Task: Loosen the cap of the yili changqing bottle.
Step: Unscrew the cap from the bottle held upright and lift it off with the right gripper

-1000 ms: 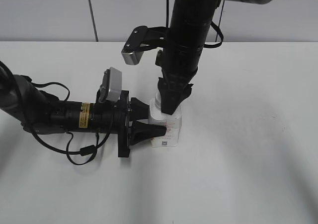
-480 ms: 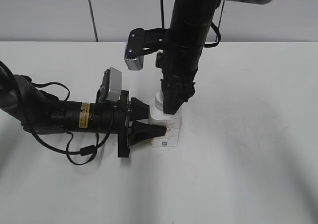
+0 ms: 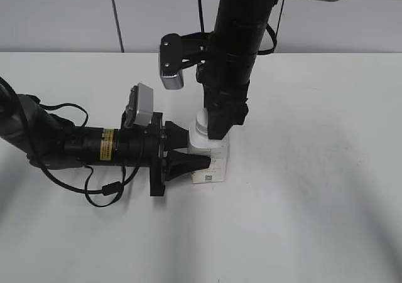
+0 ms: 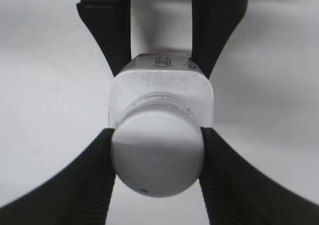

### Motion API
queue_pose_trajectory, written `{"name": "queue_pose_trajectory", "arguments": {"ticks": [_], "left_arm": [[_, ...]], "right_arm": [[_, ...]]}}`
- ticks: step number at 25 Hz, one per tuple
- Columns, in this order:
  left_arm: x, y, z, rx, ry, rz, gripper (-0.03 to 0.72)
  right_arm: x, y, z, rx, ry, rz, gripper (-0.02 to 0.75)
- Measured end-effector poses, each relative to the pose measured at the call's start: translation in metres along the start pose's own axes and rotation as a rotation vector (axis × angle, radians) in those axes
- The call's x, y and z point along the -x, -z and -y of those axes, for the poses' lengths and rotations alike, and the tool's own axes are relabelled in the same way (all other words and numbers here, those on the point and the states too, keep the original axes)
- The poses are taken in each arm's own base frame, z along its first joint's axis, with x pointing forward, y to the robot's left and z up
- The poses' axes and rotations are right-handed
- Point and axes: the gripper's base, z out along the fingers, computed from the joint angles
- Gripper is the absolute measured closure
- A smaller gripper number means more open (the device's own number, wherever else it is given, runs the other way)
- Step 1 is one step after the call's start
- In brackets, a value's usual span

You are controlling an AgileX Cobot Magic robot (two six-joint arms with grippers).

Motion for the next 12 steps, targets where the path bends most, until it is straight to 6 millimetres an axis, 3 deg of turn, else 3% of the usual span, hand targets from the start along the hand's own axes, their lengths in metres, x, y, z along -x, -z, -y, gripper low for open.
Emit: {"name": "queue_pose_trajectory", "arguments": {"ticks": [12], "left_arm": [[0.0, 0.001, -0.001, 0.009, 0.002, -0.003, 0.357]], "right_arm": [[0.004, 0.013, 0.003, -0.043, 0.146, 0.008, 0.347]]}}
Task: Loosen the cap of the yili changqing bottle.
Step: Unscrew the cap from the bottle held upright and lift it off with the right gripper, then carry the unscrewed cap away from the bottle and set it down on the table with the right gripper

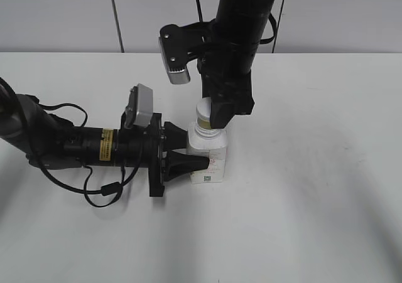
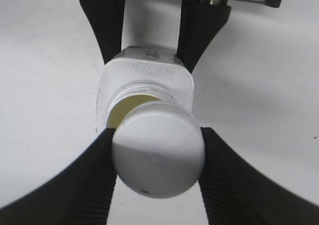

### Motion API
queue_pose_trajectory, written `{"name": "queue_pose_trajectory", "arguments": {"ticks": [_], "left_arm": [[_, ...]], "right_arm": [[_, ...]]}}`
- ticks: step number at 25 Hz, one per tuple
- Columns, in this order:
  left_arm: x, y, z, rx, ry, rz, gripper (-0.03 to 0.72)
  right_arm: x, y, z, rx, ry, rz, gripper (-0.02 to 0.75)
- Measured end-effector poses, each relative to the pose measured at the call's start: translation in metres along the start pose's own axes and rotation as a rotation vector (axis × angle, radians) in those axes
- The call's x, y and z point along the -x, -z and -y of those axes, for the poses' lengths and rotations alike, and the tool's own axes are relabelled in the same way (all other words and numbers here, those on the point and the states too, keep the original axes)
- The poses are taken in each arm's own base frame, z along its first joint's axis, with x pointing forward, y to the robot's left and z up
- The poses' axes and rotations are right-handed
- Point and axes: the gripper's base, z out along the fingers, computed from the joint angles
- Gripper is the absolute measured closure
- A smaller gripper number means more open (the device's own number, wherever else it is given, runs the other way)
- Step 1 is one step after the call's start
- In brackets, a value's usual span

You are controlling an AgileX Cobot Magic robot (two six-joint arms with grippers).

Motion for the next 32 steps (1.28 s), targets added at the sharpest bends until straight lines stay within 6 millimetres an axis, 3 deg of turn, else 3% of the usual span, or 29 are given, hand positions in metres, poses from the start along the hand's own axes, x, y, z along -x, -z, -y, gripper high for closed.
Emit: {"name": "queue_pose_trajectory", "arguments": {"ticks": [5, 10, 16, 19, 23, 28, 32], "left_arm": [[0.0, 0.0, 0.0, 0.0, -0.001, 0.0, 0.357], [0.0, 0.0, 0.0, -0.001, -0.003, 0.0, 0.357], [0.0, 0.0, 0.0, -0.001, -0.003, 0.0, 0.357], [0.0, 0.0, 0.0, -0.001, -0.003, 0.0, 0.357], [0.0, 0.0, 0.0, -0.001, -0.003, 0.0, 0.357], [0.0, 0.0, 0.0, -0.001, -0.003, 0.0, 0.357], [0.0, 0.0, 0.0, 0.0, -0.003, 0.0, 0.357]], "right_arm": [[0.0, 0.002, 0.0, -0.005, 0.003, -0.002, 0.349], [0.002, 0.019, -0.003, -0.045, -0.064, 0.006, 0.349], [0.0, 0.036, -0.005, -0.095, -0.261, -0.008, 0.35], [-0.01, 0.038, -0.001, -0.118, -0.455, -0.031, 0.35], [-0.044, 0.046, 0.008, -0.117, -0.77, 0.021, 0.35], [-0.111, 0.061, 0.019, -0.13, -1.12, 0.081, 0.35], [-0.167, 0.061, 0.014, -0.13, -1.358, 0.073, 0.35]]}}
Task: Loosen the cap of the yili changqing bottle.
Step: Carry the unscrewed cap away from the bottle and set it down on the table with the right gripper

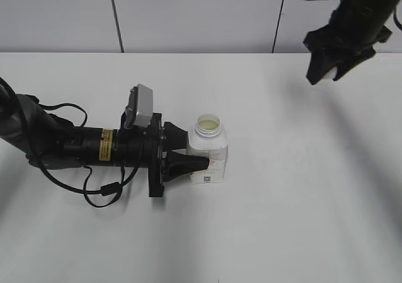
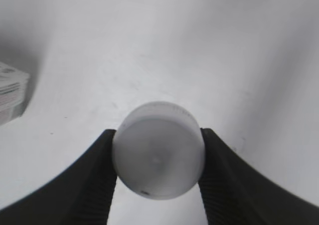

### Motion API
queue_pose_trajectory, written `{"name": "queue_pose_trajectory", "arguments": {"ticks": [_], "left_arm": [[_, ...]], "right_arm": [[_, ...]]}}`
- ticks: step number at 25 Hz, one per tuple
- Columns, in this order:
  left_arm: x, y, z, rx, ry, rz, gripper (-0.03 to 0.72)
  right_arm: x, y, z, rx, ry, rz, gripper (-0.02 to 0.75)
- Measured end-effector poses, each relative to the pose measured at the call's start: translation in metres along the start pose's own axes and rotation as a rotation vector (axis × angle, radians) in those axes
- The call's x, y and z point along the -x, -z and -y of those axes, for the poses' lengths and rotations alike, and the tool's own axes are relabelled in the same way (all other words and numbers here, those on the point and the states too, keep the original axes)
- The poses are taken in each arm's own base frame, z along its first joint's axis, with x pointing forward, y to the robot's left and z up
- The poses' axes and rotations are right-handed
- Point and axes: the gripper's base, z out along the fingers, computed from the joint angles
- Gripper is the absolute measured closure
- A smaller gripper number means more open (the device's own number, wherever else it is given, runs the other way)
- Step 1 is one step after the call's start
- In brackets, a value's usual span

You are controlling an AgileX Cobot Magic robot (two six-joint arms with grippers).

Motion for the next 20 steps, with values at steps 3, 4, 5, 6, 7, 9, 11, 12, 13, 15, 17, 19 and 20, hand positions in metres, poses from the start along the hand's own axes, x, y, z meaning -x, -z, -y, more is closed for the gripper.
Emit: {"name": "queue_pose_trajectory", "arguments": {"ticks": [3, 4, 5, 6, 7, 9, 11, 12, 13, 15, 17, 19, 20], "left_arm": [[0.0, 0.0, 0.0, 0.0, 0.0, 0.001, 0.357], [0.0, 0.0, 0.0, 0.0, 0.0, 0.001, 0.357], [0.0, 0.0, 0.0, 0.0, 0.0, 0.001, 0.357], [0.0, 0.0, 0.0, 0.0, 0.0, 0.001, 0.357], [0.0, 0.0, 0.0, 0.0, 0.0, 0.001, 0.357], [0.0, 0.0, 0.0, 0.0, 0.0, 0.001, 0.357], [0.0, 0.0, 0.0, 0.0, 0.0, 0.001, 0.357], [0.0, 0.0, 0.0, 0.0, 0.0, 0.001, 0.357], [0.0, 0.0, 0.0, 0.0, 0.0, 0.001, 0.357], [0.0, 0.0, 0.0, 0.0, 0.0, 0.001, 0.357], [0.0, 0.0, 0.0, 0.0, 0.0, 0.001, 0.357], [0.0, 0.0, 0.0, 0.0, 0.0, 0.001, 0.357], [0.0, 0.0, 0.0, 0.0, 0.0, 0.001, 0.357]], "right_arm": [[-0.019, -0.012, 0.035, -0.019, -0.145, -0.004, 0.35], [-0.025, -0.018, 0.044, -0.025, -0.186, -0.004, 0.35], [-0.033, -0.024, 0.053, -0.03, -0.228, -0.01, 0.35], [-0.041, -0.029, 0.062, -0.036, -0.273, -0.012, 0.35], [-0.049, -0.034, 0.07, -0.043, -0.316, -0.011, 0.35], [-0.065, -0.044, 0.083, -0.049, -0.39, -0.028, 0.35], [-0.08, -0.053, 0.093, -0.058, -0.451, -0.033, 0.35], [-0.088, -0.058, 0.097, -0.061, -0.476, -0.04, 0.35], [-0.094, -0.062, 0.1, -0.067, -0.496, -0.039, 0.35], [-0.103, -0.068, 0.105, -0.079, -0.52, -0.037, 0.35], [-0.11, -0.073, 0.107, -0.099, -0.526, -0.031, 0.35], [-0.113, -0.076, 0.108, -0.113, -0.521, -0.034, 0.351], [-0.114, -0.077, 0.108, -0.117, -0.517, -0.039, 0.351]]}}
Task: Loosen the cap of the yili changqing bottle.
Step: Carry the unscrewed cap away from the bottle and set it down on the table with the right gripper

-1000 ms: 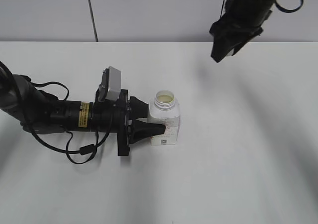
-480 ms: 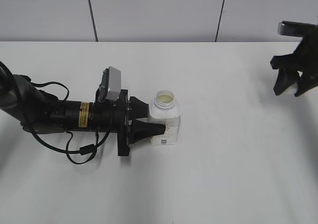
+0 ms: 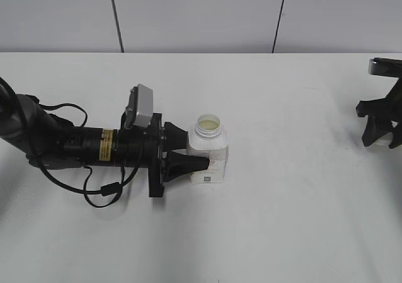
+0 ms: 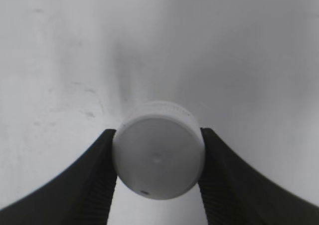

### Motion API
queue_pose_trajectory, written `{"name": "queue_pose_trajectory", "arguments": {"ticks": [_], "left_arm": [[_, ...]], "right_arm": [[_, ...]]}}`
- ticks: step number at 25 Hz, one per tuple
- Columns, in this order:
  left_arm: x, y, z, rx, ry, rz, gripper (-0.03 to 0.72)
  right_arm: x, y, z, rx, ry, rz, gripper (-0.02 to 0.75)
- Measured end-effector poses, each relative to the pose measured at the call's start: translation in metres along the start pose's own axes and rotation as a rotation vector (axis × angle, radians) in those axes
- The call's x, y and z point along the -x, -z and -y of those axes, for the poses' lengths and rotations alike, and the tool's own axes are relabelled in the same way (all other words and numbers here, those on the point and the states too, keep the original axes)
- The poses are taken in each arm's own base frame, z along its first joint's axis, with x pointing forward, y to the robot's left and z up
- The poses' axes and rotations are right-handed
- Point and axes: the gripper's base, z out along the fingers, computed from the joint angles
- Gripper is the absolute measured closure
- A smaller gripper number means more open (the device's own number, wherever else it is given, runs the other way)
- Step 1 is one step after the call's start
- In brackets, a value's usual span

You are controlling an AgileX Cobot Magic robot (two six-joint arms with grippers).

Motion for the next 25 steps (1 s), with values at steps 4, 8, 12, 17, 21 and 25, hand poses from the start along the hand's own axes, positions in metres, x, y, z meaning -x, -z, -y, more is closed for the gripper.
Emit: {"name": "queue_pose_trajectory", "arguments": {"ticks": [4, 8, 12, 17, 21, 25], "left_arm": [[0.0, 0.0, 0.0, 0.0, 0.0, 0.0, 0.357], [0.0, 0.0, 0.0, 0.0, 0.0, 0.0, 0.357], [0.0, 0.0, 0.0, 0.0, 0.0, 0.0, 0.357], [0.0, 0.0, 0.0, 0.0, 0.0, 0.0, 0.357], [0.0, 0.0, 0.0, 0.0, 0.0, 0.0, 0.357], [0.0, 0.0, 0.0, 0.0, 0.0, 0.0, 0.357]], "right_arm": [[0.0, -0.004, 0.002, -0.017, 0.013, -0.005, 0.351], [-0.001, -0.012, 0.004, -0.023, 0.017, -0.021, 0.351], [-0.001, -0.013, 0.004, -0.024, 0.018, -0.024, 0.351], [-0.001, -0.013, 0.004, -0.026, 0.019, -0.025, 0.235], [-0.001, -0.013, 0.004, -0.027, 0.021, -0.025, 0.163], [-0.001, -0.013, 0.004, -0.024, 0.019, -0.03, 0.16]]}}
